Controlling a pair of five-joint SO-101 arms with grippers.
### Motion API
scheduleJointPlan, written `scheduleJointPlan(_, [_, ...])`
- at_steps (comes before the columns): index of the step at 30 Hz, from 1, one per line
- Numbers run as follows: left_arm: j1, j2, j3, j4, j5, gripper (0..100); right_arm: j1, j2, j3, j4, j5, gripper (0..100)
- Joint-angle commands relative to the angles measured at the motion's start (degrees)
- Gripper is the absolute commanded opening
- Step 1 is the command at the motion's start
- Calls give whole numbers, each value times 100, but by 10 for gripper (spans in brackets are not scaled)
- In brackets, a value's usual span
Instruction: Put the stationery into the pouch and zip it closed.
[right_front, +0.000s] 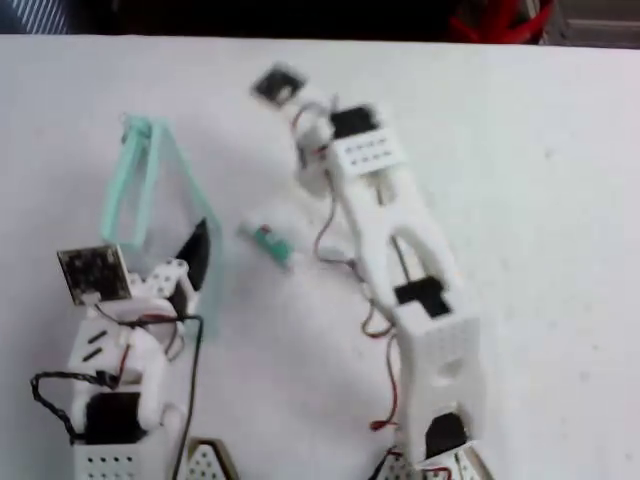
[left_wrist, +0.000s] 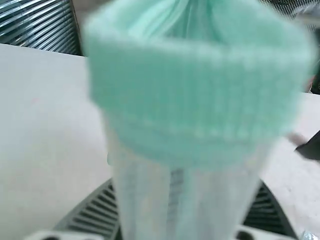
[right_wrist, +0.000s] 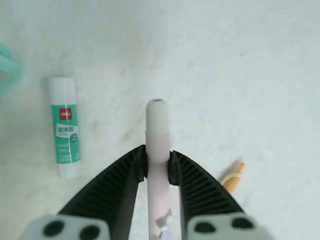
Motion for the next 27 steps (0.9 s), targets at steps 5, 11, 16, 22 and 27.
scheduleJointPlan(5, [576, -66, -316, 536, 35, 267, -382, -1921, -1178, 664, -580, 18])
scheduleJointPlan(11, [593, -66, -387, 651, 35, 267, -1560, -3248, -1477, -127, -1899, 18])
scheduleJointPlan(16, [673, -66, -387, 791, 35, 268, -3011, -4057, -1503, -804, -1943, 18])
scheduleJointPlan(22, [708, -66, -404, 774, 35, 268, -3916, -4180, -1442, -1429, -2251, 17])
scheduleJointPlan(27, [708, -66, -413, 800, 35, 268, -3705, -3451, -1266, -2018, -2497, 17])
